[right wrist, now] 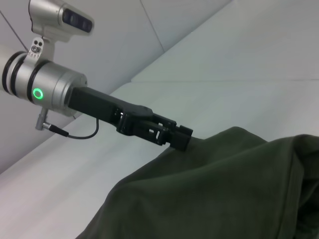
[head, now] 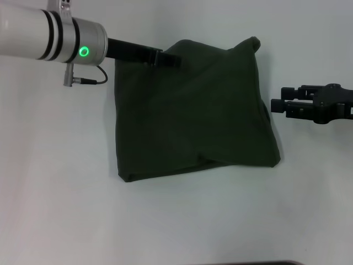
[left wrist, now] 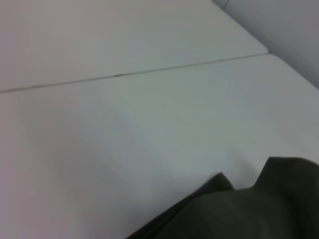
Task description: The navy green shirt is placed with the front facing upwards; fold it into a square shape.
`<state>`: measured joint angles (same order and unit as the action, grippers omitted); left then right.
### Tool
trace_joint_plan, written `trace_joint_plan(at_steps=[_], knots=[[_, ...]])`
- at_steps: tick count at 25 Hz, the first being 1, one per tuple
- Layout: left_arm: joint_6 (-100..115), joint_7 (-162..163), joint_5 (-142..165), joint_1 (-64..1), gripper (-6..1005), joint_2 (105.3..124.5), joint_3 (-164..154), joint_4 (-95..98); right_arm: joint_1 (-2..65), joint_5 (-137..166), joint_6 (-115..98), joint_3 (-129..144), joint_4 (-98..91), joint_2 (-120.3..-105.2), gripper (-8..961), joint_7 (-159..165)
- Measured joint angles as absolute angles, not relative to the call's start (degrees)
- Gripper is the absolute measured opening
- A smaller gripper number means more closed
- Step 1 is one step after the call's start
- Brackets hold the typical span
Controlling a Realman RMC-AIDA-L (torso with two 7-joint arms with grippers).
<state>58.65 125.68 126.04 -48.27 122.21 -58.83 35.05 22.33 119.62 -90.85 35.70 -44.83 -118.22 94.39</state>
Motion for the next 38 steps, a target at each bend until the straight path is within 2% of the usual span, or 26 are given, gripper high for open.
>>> trace_joint_plan(at_steps=[11,16,27,38], knots=[[54.5,125.5,126.1,-48.7,586,122.54,-60.8,33.0,22.3,119.6,-90.5,35.7,-43.9,-117.9,596,94.4],[54.6,126.1,126.1,-48.7,481,122.35,-62.9,33.1,22.1,119.6,-90.5,35.7,-43.9,-117.92,596,94.4],[55.7,127.4,126.2,-48.2,120,122.15,-62.5,34.5,22.1,119.6,-90.2,35.7,-43.9,-117.94,596,94.4],[56.4,127.3,126.1,-47.1,0,122.53,-62.3,37.4,22.2,119.6,-90.2,35.7,-43.8,-117.94,596,94.4]])
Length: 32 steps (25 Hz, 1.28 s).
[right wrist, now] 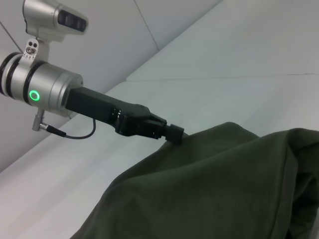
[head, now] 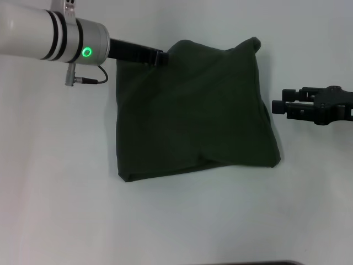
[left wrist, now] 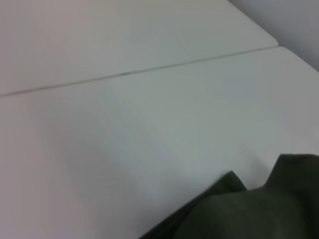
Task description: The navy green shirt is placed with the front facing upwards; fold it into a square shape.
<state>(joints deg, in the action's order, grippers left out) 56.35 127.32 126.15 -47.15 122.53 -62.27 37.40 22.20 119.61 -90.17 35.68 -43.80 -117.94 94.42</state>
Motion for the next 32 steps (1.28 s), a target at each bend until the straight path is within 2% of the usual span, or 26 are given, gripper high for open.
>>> trace_joint_plan(at_steps=[29,32], knots=[[55.4,130.1,126.1,-43.6,0,121.77,-61.3,40.4,23.0,119.6,-90.0,35.7,-43.2,-117.94,596,94.6],[55.8,130.5,125.9,-42.5,53,121.76,-59.7,42.3,23.1,119.6,-89.7,35.7,-43.2,-117.94,595,94.6]])
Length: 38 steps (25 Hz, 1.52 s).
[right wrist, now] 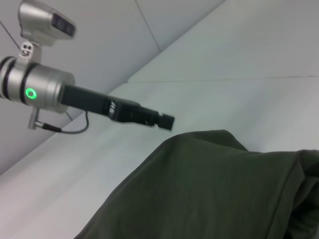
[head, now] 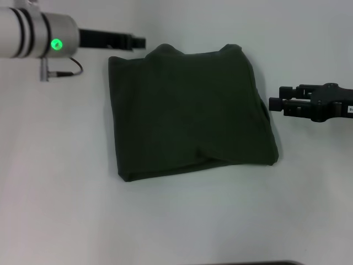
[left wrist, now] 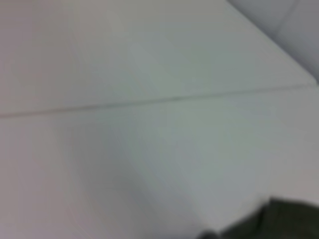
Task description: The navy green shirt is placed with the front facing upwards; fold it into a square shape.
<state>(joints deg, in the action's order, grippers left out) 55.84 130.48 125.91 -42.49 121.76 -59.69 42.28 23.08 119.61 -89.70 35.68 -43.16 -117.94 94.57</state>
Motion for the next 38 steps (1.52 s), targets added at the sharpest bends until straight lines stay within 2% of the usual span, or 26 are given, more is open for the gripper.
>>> trace_joint_plan(at_steps=[3,5,11,16,38], knots=[[56.4,130.5,125.7,-41.1,106,121.72,-55.5,45.1,23.1,119.6,-89.7,35.7,-43.1,-117.94,595,94.6],[56.6,130.2,125.8,-41.0,324,121.67,-54.7,45.5,23.1,119.6,-89.7,35.7,-43.1,-117.94,595,94.6],[53.5,129.5,129.5,-42.2,529,121.95,-57.0,43.7,23.3,119.6,-89.3,35.8,-42.3,-117.87,595,94.6],[52.6,130.8,134.1,-42.8,554,122.38,-57.1,42.1,23.3,119.6,-89.5,35.7,-42.3,-117.74,595,94.6],[49.6,139.8,142.4,-45.6,546,122.54,-57.0,38.9,23.0,119.6,-89.6,35.7,-40.8,-117.23,595,94.7]])
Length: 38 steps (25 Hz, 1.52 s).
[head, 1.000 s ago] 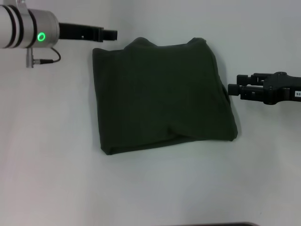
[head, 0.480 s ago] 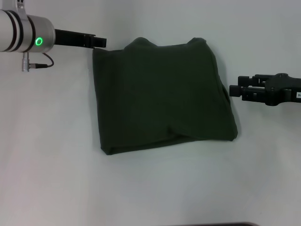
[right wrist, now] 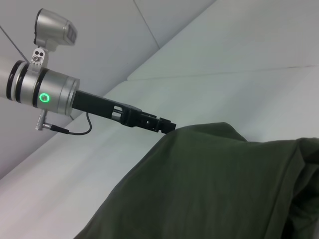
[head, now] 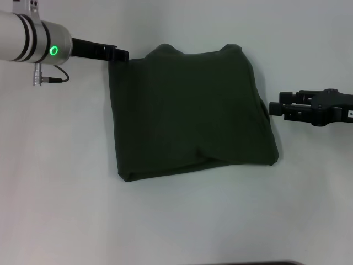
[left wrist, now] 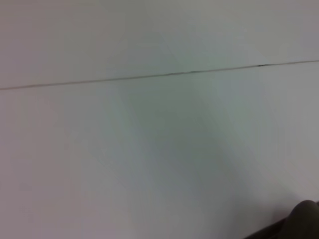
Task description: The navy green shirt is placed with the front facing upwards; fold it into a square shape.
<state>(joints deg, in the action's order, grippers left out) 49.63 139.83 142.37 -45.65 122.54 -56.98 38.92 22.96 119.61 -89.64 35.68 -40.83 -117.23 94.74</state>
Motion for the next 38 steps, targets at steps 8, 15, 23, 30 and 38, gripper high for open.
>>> trace_joint_plan(at_steps=[8,15,23,30,38], knots=[[47.8,140.0,142.5,-46.4,545,122.51,-57.0,37.0,22.8,119.6,-89.6,35.7,-40.9,-117.24,595,94.7],[47.3,140.0,142.5,-46.6,543,122.51,-57.1,36.8,22.7,119.6,-89.6,35.7,-40.9,-117.24,595,94.7],[47.6,139.6,142.5,-46.8,541,122.6,-58.0,36.1,22.7,119.6,-89.6,35.8,-40.8,-117.24,595,94.7],[48.1,139.6,142.5,-47.0,301,122.6,-58.5,36.5,22.8,119.6,-89.6,35.7,-40.3,-117.22,595,94.8],[49.4,139.9,142.5,-47.1,125,122.45,-58.3,37.1,22.7,119.6,-89.6,35.7,-40.2,-117.15,595,95.0]])
